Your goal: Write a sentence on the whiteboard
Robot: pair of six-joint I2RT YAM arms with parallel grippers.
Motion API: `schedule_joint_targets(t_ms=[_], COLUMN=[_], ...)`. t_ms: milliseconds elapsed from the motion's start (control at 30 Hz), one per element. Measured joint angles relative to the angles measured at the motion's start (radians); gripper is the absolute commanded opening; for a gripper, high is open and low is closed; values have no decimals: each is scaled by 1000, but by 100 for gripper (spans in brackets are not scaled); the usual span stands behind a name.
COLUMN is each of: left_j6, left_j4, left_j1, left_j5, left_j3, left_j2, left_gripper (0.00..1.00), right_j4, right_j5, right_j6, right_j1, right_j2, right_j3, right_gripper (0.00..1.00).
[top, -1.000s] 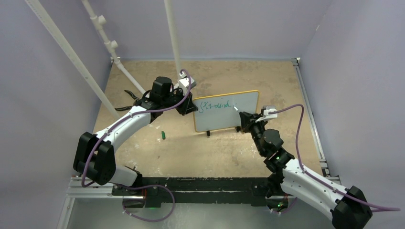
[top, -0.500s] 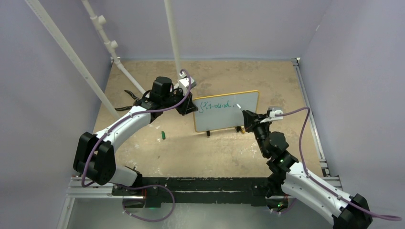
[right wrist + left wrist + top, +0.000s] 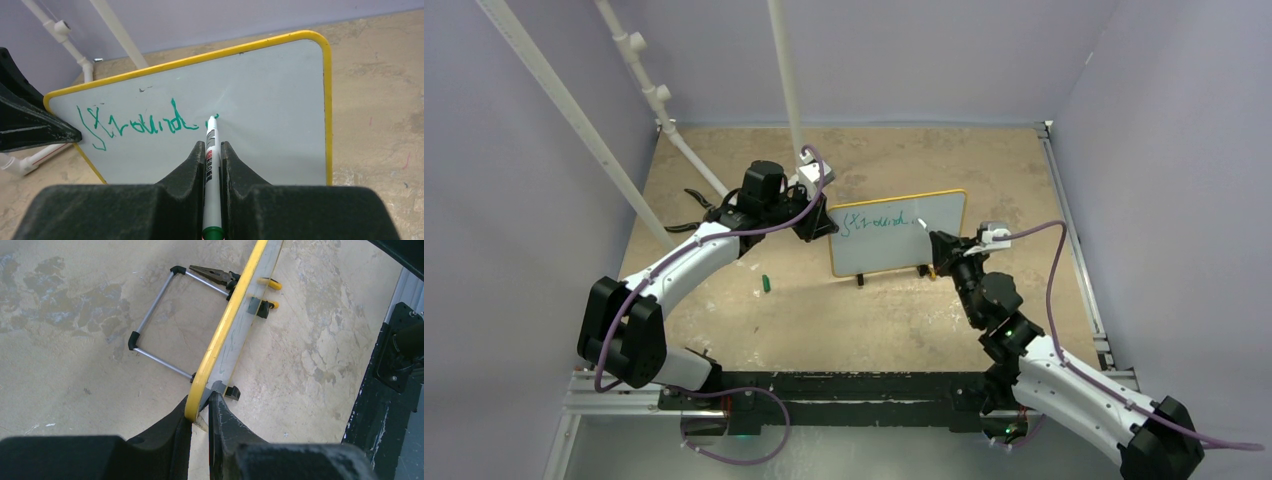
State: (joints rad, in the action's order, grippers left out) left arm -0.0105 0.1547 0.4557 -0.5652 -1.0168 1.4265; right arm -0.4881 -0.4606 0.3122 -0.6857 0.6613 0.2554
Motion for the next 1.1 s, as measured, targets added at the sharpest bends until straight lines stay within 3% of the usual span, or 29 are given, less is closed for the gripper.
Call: schedule_joint_targets(t_ms=[1100], left_j6=[0], left_j4=[0], left_j1=[-2], left_j5=[2], left_j3=[0], left_j2=[0], left_gripper=[0], right_j4=[11], right_j5=[-45], right_j6=[35], right_j1=[0], right_j2=[72], right_j3=[11], right_gripper=[0])
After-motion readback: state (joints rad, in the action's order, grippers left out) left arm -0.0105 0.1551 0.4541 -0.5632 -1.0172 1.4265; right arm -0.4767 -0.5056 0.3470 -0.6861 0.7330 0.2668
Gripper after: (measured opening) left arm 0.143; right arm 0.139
